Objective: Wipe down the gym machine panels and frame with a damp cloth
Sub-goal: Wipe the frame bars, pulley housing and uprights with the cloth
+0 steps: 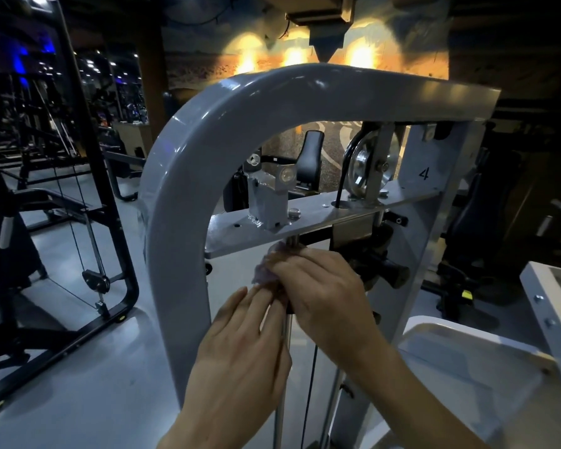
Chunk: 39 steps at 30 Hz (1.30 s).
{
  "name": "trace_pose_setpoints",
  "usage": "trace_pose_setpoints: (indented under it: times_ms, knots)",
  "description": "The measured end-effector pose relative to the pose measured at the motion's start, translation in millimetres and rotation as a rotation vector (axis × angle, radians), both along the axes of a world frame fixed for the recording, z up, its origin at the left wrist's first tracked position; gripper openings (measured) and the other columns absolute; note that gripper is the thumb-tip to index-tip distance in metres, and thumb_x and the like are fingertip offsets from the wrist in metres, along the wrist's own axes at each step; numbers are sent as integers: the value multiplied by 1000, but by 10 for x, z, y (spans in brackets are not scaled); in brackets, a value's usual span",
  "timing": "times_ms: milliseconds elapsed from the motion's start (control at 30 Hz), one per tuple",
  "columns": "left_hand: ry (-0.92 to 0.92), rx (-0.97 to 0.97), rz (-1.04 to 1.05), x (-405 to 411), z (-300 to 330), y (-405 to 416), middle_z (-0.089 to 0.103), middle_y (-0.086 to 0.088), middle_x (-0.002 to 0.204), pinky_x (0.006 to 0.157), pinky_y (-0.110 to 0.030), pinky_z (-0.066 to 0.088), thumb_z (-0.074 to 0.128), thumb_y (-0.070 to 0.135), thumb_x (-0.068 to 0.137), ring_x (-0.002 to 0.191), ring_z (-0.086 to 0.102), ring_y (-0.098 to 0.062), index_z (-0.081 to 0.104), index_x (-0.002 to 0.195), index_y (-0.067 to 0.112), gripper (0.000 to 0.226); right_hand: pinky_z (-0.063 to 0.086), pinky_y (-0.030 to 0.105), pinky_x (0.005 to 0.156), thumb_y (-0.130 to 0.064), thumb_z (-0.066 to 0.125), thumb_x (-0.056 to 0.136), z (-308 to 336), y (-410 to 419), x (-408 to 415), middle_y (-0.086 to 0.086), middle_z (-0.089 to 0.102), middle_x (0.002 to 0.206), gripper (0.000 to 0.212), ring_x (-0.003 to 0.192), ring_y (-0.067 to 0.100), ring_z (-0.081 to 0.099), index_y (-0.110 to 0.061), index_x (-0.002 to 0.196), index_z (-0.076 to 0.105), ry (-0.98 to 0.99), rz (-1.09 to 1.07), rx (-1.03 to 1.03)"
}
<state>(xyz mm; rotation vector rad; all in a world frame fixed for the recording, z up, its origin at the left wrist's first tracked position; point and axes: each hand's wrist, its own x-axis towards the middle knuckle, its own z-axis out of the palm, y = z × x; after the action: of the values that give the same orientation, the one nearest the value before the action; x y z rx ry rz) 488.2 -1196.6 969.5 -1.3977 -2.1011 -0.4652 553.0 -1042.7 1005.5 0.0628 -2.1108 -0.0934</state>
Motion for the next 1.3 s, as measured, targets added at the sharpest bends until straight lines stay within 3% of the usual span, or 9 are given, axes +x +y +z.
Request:
trace_pose_setpoints:
  times_ms: [133,300,500,700,833,967,1033,1167,1300]
  knots:
    - [-7,38,-71,-7,25,15,50,-8,157,118,-38,31,50,28,90,142,50,-20,51,151,8,64,48,31,96,1,72,82,67,339,396,-1,75,109,33,108,20,67,-13,111,74,18,-93,-95]
    - [-20,50,-124,-54,51,117,39,-4,164,123,-38,25,49,29,93,153,34,-18,41,157,10,67,47,23,97,2,66,88,432,654,753,1,73,110,28,105,11,62,-10,113,74,131,-139,-166]
    - [-6,98,-142,-100,53,225,46,-3,158,123,-37,24,47,29,93,149,38,-18,48,153,9,63,59,44,85,-10,71,94,384,1363,764,1,77,104,25,92,20,72,-19,116,75,58,-360,-425]
    - [-60,195,-168,-99,-62,274,44,-1,160,115,-40,36,49,26,91,150,38,-19,49,152,11,63,52,23,80,-7,73,91,196,1349,620,-3,78,104,28,91,15,73,-22,115,78,-29,-290,-478]
    - [-101,209,-161,-95,-107,309,43,1,160,113,-39,43,49,27,91,147,41,-22,52,151,13,61,62,33,76,-10,74,91,250,1298,839,-9,78,95,34,83,5,73,-37,111,76,-78,-121,-548]
    - [-107,218,-159,-89,-85,319,47,2,155,112,-35,43,49,27,90,143,44,-23,55,148,15,59,55,13,63,-8,69,95,441,1313,848,-11,72,83,23,74,-4,68,-26,107,75,124,-239,-692]
    - [-105,224,-163,-89,-84,326,47,2,154,114,-32,37,50,26,90,144,44,-23,56,146,14,58,54,12,64,-9,69,94,510,1187,718,-12,71,85,21,75,-3,68,-27,106,73,162,-207,-747]
    - [-117,245,-163,-99,-97,330,48,2,153,113,-30,35,51,25,89,140,45,-22,59,144,15,56,43,6,81,-13,72,92,427,844,440,-14,67,96,16,87,1,61,-25,103,73,43,-221,-538]
    - [-106,278,-165,-81,-101,360,50,2,150,112,-28,34,52,24,87,138,46,-23,63,138,14,53,50,24,86,-12,71,93,299,644,443,-5,69,104,15,97,12,61,-16,107,73,-80,-97,-290]
